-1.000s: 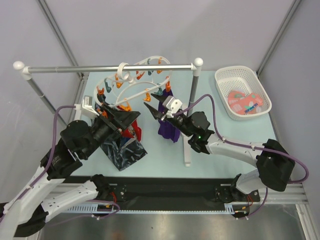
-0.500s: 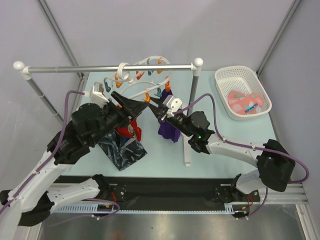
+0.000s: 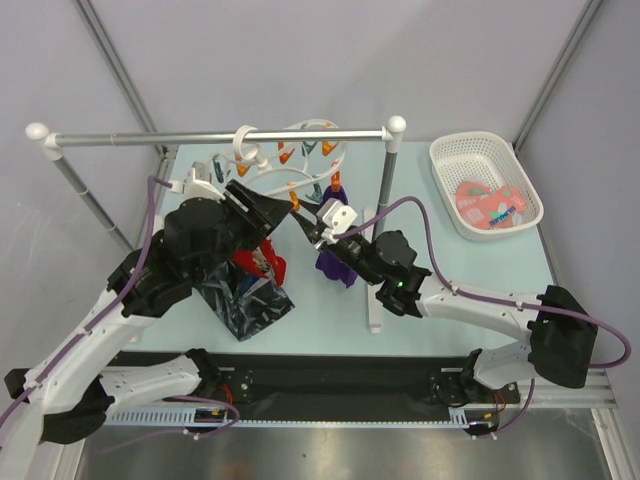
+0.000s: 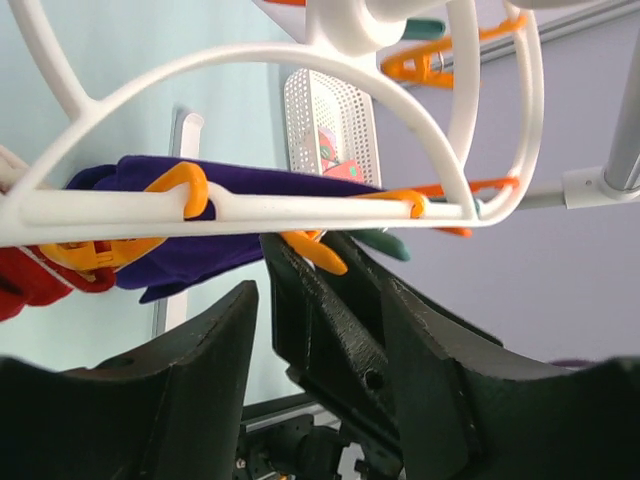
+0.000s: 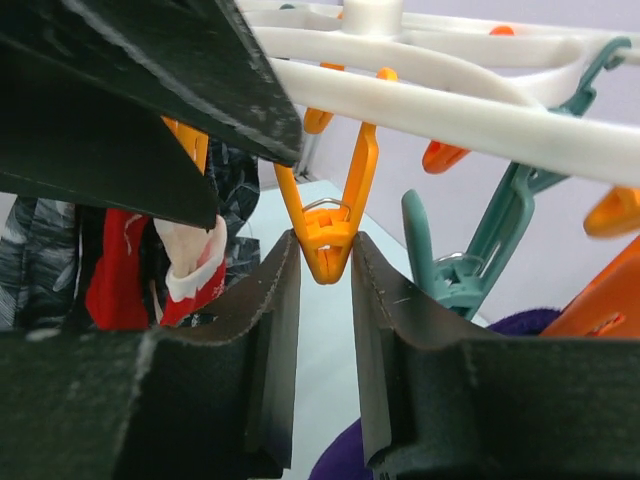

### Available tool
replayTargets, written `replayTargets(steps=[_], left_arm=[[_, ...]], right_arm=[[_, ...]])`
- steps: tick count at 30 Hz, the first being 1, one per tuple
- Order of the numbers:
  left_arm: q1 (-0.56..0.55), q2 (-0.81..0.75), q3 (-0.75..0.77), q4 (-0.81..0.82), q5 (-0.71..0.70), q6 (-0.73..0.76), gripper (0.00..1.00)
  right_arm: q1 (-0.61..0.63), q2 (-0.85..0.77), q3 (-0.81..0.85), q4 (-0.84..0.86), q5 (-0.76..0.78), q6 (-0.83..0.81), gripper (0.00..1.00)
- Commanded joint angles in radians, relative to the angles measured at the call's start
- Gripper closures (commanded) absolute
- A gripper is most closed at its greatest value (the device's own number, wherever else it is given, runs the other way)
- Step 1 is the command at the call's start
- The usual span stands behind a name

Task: Clip the socks to the hanger
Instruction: Open the clamp at the hanger.

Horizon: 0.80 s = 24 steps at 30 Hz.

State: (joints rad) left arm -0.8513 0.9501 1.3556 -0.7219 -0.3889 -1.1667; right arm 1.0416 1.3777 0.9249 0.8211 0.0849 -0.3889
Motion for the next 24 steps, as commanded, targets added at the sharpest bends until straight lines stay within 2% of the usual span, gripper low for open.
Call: replayTargets(steps=[1, 7, 11, 16, 24], left_arm=[[-0.006, -0.005, 0.037, 0.012, -0.051, -0.013, 0.43], [-0.029, 0.039, 0.072, 0.009, -0.093, -0.013, 0.45], [-0.075, 0.097, 0.152, -0.065, -0.178, -0.028, 0.43], [-0.146, 0.125, 0.198, -0.12, -0.323, -0.103, 0.42], [-0.173, 0.154, 0.203, -0.18, -0.396, -0.183, 0.43]], right_arm=[[0.041, -0.037, 0.066, -0.066, 0.113, -0.111, 0.99], [0.09, -0.037, 0.126, -0.163, 0.288, -0.226, 1.0], [0.124, -0.025, 0.152, -0.185, 0.361, -0.298, 1.0], [0.15, -0.016, 0.138, -0.132, 0.418, -0.361, 1.0], [0.158, -0.023, 0.107, -0.068, 0.424, -0.361, 1.0]])
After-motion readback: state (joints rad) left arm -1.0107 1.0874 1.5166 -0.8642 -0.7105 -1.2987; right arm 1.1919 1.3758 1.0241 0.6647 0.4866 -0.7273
